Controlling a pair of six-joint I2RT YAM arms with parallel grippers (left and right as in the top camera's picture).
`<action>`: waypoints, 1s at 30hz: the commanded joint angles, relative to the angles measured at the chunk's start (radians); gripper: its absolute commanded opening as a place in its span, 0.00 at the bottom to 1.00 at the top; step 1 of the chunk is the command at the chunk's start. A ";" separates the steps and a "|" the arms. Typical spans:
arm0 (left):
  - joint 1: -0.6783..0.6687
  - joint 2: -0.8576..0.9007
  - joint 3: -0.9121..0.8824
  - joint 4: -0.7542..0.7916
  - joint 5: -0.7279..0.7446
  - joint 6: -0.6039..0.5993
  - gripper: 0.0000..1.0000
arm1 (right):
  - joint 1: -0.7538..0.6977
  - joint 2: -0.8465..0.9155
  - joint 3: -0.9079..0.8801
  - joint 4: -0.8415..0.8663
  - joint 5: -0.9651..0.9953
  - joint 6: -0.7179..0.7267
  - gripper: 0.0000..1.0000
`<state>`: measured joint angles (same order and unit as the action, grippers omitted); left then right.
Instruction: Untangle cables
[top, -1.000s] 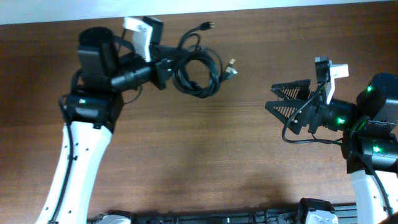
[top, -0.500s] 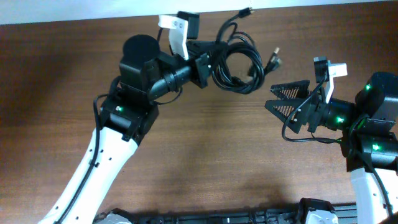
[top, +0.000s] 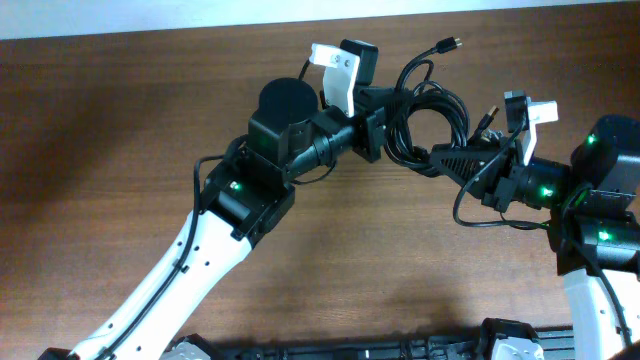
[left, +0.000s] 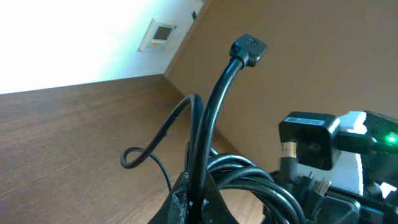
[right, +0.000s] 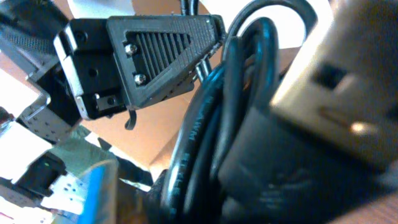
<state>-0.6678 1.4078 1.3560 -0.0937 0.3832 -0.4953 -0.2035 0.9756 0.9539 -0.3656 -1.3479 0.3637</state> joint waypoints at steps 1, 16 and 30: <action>-0.002 -0.003 0.016 0.004 -0.059 -0.012 0.00 | -0.006 0.002 0.016 0.000 -0.002 -0.007 0.04; 0.010 -0.005 0.016 -0.285 -0.131 0.187 0.99 | -0.006 0.002 0.016 0.004 -0.002 -0.007 0.04; 0.225 -0.015 0.016 -0.312 0.364 -0.298 0.80 | -0.008 0.002 0.016 0.124 0.022 -0.006 0.04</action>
<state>-0.5037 1.4082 1.3579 -0.4049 0.5564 -0.7334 -0.2035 0.9813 0.9539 -0.2520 -1.3273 0.3672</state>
